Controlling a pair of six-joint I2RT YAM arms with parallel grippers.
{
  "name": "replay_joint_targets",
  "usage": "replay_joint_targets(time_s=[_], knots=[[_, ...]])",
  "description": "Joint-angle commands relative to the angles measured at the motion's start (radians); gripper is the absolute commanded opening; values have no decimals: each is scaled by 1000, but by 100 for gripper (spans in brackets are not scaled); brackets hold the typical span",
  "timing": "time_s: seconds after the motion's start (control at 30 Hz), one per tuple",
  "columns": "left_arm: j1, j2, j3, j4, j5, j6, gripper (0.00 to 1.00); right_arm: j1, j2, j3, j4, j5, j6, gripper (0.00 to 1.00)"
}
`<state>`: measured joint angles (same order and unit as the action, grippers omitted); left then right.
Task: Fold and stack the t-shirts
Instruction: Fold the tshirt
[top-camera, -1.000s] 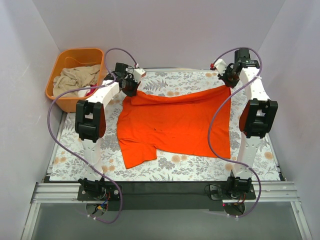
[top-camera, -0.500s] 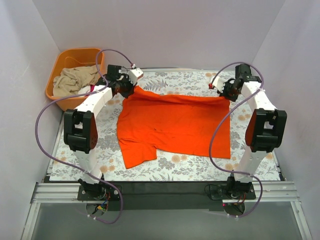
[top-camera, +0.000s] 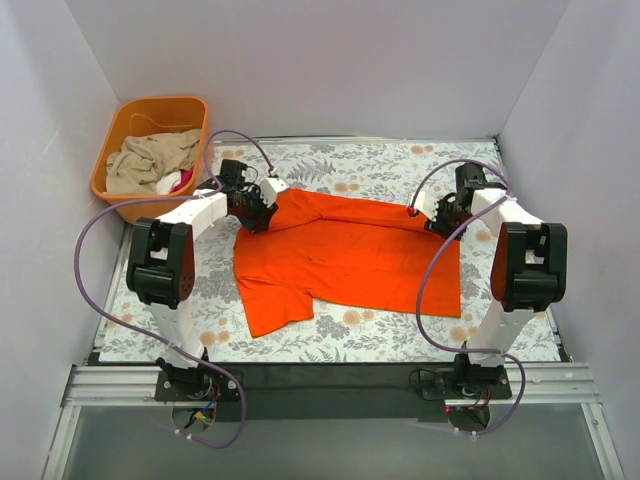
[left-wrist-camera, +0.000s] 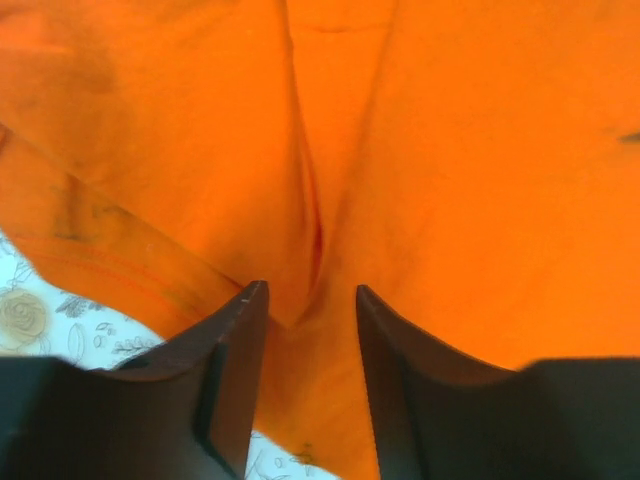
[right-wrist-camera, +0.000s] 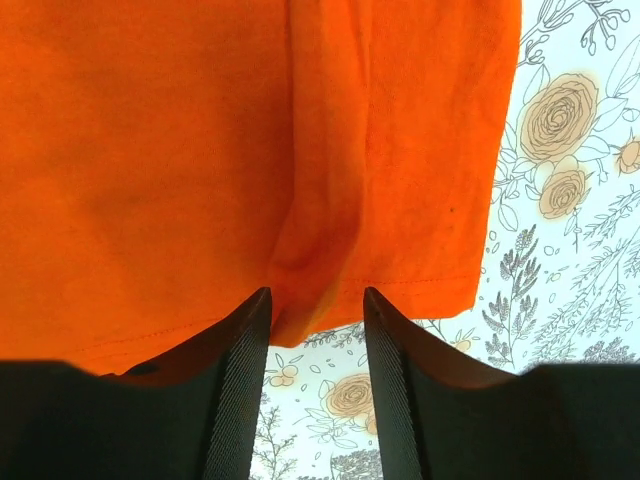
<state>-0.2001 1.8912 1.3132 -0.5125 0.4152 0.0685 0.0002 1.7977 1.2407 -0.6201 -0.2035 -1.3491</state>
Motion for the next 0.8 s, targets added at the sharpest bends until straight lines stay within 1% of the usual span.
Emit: replay_joint_targets(time_s=[0.0,0.07,0.1,0.13,0.17,0.2,0.23,0.27,0.3,0.33,0.37,0.4,0.43,0.53,0.77], knots=[[2,-95,15,-41,130,22,41,-2,-40,45,1,-6,22,43],[-1,-107,53,-76,172,11,43,-2,-64,83,-29,-34,48,45],[-4,-89,73,-87,181,-22,43,-2,-69,100,-58,-62,60,47],[-4,-74,102,-105,192,-44,43,-2,-67,141,-70,-76,83,47],[-7,-55,148,-107,189,-61,43,-2,-54,161,-87,-88,106,45],[-10,-8,178,-106,185,-137,43,-3,-40,186,-95,-102,164,41],[-13,15,204,-106,180,-163,43,-3,-20,209,-99,-106,198,34],[-21,44,260,-106,175,-188,43,-5,32,264,-119,-106,229,31],[-27,71,285,-107,171,-214,42,-6,63,293,-134,-102,292,28],[-33,116,306,-104,168,-246,42,-8,93,322,-150,-97,323,21],[-51,137,329,-95,133,-271,41,-11,153,356,-162,-94,358,20],[-59,158,368,-90,122,-286,41,-14,179,406,-196,-99,381,19],[-64,202,391,-95,117,-305,41,-19,201,426,-205,-97,427,18],[-87,252,445,-90,91,-328,41,-20,268,477,-242,-93,470,17],[-136,307,475,-86,62,-346,43,-22,310,450,-262,-57,466,18]])
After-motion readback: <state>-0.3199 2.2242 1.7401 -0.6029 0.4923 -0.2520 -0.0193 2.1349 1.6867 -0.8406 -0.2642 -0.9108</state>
